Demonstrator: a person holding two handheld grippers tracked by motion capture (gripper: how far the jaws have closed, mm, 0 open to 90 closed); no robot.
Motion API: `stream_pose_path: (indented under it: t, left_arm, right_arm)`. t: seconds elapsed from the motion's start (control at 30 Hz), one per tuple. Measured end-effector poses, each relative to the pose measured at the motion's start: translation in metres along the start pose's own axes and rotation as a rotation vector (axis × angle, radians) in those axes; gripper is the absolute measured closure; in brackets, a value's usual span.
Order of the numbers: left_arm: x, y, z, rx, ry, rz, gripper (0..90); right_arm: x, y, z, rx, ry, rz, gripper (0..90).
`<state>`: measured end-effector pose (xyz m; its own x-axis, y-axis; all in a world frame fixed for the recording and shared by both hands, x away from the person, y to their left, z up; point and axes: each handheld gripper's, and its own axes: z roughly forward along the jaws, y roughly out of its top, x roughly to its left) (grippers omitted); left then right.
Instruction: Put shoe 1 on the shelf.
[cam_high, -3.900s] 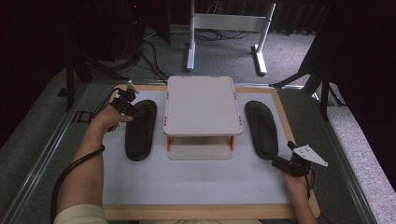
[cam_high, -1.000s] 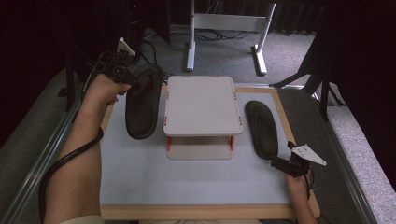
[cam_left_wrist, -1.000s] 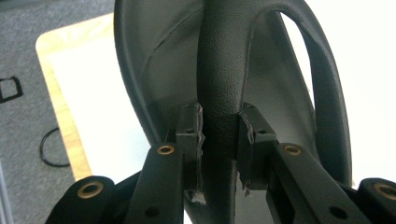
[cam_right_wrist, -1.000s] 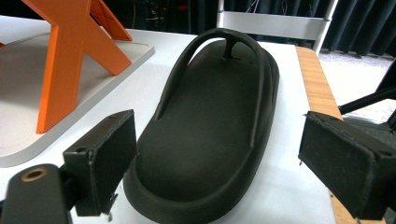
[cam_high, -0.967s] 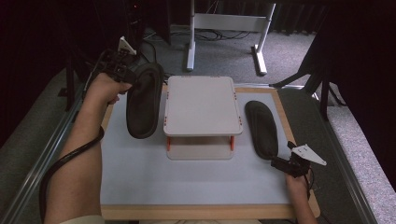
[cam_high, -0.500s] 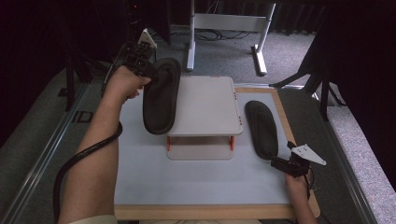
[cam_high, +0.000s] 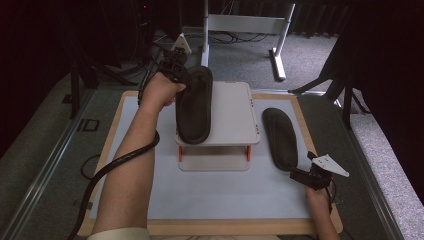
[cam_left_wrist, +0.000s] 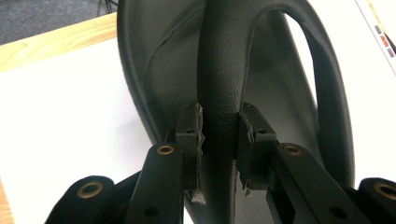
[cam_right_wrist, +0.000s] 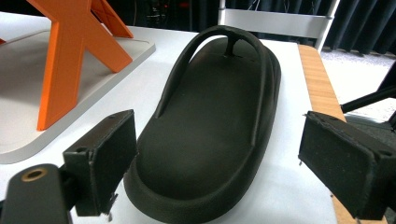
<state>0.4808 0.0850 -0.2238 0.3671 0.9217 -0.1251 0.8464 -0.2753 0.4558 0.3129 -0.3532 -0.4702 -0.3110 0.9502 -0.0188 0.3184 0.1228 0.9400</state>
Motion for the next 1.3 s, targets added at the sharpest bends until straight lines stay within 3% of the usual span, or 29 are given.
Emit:
stream_pose_path:
  t: [0.3, 0.37, 0.47, 0.53, 0.6, 0.67, 0.9, 1.07, 1.17, 1.3]
  left_arm:
    - [-0.005, 0.002, 0.014, -0.007, -0.003, -0.041, 72.8]
    - [-0.006, 0.002, 0.019, 0.002, 0.013, -0.037, 72.9]
    - [-0.007, 0.002, 0.024, 0.008, 0.001, -0.043, 72.4]
    - [-0.008, 0.003, 0.024, 0.008, 0.001, -0.039, 71.6]
    - [-0.012, 0.005, 0.027, 0.010, 0.020, -0.007, 70.4]
    - [-0.013, 0.005, 0.027, 0.001, 0.008, 0.013, 67.7]
    - [-0.012, 0.003, 0.019, -0.032, -0.039, 0.044, 53.3]
    - [-0.009, -0.002, 0.009, -0.052, -0.055, 0.073, 50.5]
    - [-0.007, -0.003, 0.006, -0.059, -0.066, 0.069, 48.9]
    - [0.004, -0.014, -0.009, -0.101, -0.091, 0.090, 46.0]
  right_arm:
    - [0.000, 0.000, 0.000, -0.001, 0.000, -0.002, 10.8]
    - [0.000, 0.000, 0.000, 0.000, 0.002, 0.001, 10.8]
    - [0.000, 0.000, 0.000, -0.001, 0.003, -0.001, 10.8]
    - [0.000, 0.000, 0.000, -0.001, 0.001, -0.002, 10.8]
    - [0.000, 0.000, 0.000, 0.001, 0.002, -0.002, 10.8]
    - [0.000, 0.000, 0.000, -0.001, 0.004, -0.003, 10.8]
    - [0.000, 0.000, 0.000, -0.001, 0.005, -0.004, 10.8]
    - [0.000, 0.000, 0.000, 0.002, 0.004, -0.006, 10.8]
    - [0.000, 0.000, 0.000, 0.004, 0.006, -0.005, 10.8]
    - [0.001, 0.000, 0.000, 0.005, 0.005, -0.006, 10.8]
